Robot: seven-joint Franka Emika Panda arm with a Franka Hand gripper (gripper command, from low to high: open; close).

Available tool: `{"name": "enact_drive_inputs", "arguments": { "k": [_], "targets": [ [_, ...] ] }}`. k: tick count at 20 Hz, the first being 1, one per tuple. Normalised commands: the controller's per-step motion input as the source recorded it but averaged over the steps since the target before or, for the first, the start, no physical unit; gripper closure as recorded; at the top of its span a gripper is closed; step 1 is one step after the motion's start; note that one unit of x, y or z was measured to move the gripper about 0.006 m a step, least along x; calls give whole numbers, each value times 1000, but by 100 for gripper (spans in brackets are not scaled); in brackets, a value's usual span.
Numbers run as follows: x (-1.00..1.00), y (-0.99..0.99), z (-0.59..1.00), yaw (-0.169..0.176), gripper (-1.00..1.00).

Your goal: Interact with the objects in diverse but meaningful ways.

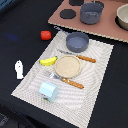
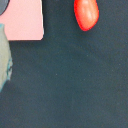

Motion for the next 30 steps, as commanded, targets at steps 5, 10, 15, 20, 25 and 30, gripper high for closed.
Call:
{"name": "enact_drive_inputs", "arguments": {
  "k": [5, 10, 15, 20, 25, 30],
  "targets": [
    [432, -118, -74, -19, -100],
    [197, -406, -313, 5, -100],
    [-88, -429, -474, 42, -100],
    [-275, -314, -558, 79, -100],
    [-61, -47, -418, 81, -100],
    [-45, -4, -361, 94, -100]
  ]
}}
